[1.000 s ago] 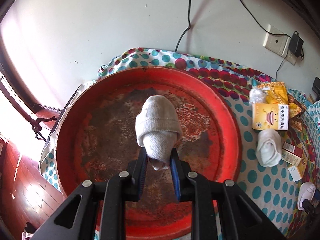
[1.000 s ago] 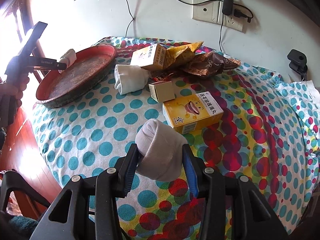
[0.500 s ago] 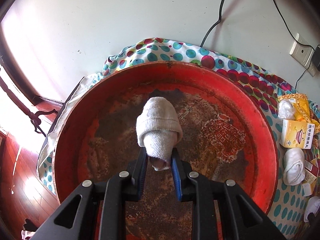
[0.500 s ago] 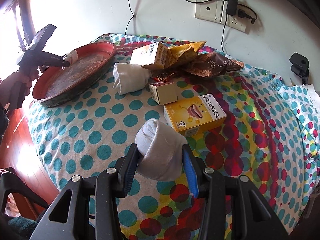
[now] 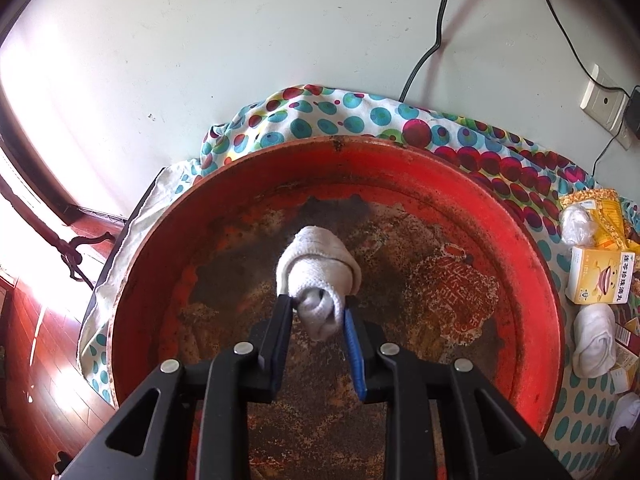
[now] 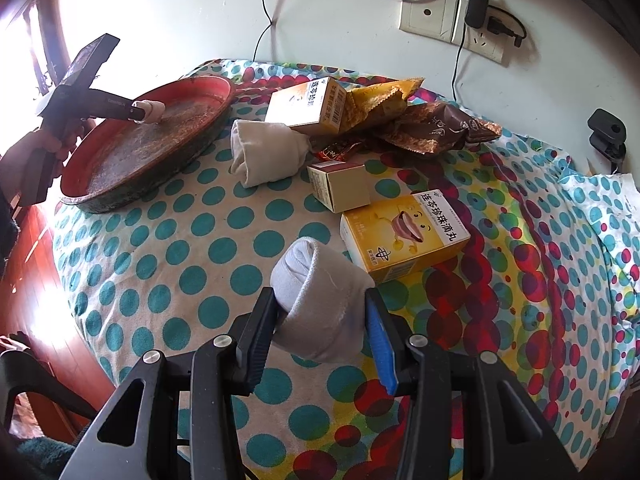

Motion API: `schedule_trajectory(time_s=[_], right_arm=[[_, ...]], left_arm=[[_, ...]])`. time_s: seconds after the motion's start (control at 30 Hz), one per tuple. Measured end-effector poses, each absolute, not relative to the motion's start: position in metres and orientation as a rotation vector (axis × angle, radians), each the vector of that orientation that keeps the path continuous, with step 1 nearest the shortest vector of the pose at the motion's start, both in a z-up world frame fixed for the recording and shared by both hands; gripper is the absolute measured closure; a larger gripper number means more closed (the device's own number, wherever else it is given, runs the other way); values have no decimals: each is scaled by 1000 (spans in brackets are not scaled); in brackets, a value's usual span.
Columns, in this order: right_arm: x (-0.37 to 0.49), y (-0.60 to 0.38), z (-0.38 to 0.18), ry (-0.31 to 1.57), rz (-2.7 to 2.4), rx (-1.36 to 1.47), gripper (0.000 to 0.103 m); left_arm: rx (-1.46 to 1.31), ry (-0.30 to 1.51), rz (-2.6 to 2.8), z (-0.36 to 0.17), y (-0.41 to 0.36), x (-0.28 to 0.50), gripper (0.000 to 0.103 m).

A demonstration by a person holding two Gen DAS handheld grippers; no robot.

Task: Organize objects
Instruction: 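Carry the grey sock over the red tray and open the left gripper, then carry the held white sock into the red tray and open the right gripper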

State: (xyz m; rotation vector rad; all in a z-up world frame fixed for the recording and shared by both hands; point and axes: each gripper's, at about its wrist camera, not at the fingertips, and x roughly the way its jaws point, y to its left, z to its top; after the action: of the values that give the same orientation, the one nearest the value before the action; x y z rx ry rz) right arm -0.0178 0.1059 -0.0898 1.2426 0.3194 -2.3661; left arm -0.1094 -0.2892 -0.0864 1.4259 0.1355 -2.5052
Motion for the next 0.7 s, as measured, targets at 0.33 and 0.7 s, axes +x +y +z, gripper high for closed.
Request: schedule_trajectory(time_s=[0.33, 0.7], right_arm=[[-16, 93, -78, 342, -2373, 1182, 61], [-31, 39, -49, 355, -2284, 1079, 61]], left_arm=[[1384, 71, -2566, -67, -258, -70, 71], [1299, 149, -2628, -61, -231, -15, 67]])
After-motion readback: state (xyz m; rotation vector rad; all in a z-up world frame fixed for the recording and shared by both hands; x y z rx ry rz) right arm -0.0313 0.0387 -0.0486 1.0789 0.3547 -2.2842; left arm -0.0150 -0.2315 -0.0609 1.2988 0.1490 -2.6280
